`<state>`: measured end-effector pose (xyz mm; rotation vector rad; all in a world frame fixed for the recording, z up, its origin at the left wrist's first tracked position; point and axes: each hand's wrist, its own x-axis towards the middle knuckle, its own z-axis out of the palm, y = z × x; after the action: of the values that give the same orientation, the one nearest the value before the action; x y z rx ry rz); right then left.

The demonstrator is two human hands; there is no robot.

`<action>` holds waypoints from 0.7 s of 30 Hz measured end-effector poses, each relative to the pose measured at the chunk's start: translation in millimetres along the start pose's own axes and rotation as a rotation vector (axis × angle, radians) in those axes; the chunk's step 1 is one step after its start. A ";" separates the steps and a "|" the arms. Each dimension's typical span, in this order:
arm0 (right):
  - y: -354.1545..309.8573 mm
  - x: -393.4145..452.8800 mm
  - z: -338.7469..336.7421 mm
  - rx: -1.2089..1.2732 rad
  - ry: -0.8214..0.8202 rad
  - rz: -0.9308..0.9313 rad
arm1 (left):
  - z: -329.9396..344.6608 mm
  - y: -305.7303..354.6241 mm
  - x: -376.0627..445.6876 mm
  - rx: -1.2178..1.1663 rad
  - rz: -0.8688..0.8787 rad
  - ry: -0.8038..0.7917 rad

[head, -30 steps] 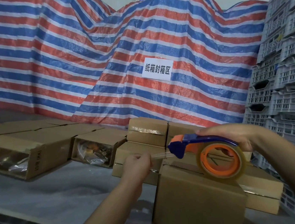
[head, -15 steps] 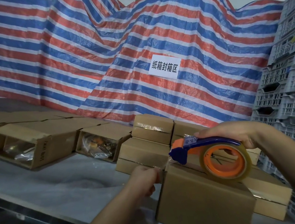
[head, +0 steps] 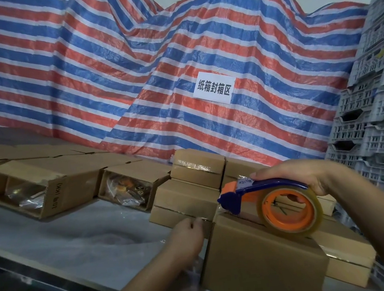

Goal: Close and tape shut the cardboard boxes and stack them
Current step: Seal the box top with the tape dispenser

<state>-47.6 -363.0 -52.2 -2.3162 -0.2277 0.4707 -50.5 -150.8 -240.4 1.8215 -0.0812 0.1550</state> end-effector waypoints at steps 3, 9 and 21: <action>0.5 0.5 0.9 0.023 -0.024 -0.016 | -4.1 6.9 -5.7 -0.183 0.312 -0.054; 0.8 1.3 1.6 0.048 -0.024 0.012 | 3.0 13.3 -14.7 -0.018 0.513 -0.221; 11.7 -31.0 -30.7 -0.089 -0.026 0.230 | -7.5 10.9 -3.6 0.637 0.620 0.020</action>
<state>-63.4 -400.2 -32.2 -2.4365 0.0068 0.6157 -56.0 -146.4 -228.6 2.3742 -0.6461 0.6999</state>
